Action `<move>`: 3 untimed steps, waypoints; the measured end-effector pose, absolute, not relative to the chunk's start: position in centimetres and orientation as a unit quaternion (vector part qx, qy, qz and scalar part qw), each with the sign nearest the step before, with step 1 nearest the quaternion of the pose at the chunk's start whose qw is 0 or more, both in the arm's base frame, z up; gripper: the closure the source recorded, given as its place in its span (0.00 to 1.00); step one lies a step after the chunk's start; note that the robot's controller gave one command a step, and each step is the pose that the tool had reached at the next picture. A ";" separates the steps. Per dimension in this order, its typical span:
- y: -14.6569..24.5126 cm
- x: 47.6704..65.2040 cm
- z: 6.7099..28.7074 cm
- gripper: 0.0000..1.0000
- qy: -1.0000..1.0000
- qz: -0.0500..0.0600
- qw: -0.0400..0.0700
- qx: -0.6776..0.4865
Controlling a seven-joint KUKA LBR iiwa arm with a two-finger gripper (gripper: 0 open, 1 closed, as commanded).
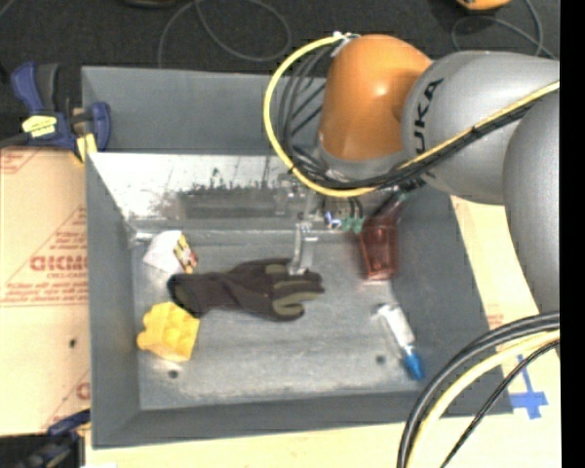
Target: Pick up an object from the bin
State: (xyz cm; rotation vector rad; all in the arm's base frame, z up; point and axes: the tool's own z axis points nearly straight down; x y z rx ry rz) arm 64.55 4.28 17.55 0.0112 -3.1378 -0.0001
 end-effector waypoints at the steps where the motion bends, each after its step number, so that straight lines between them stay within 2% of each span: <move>1: 4.3 64.7 18.1 0.00 -1.000 0.000 -0.002 0.003; 2: 4.2 64.7 17.7 0.00 -1.000 0.000 -0.005 0.005; 3: 3.5 64.8 14.0 0.00 -0.995 0.001 -0.003 0.097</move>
Offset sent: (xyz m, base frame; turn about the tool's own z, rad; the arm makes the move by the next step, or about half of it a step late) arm -0.0281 -0.0210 -0.1055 -0.1392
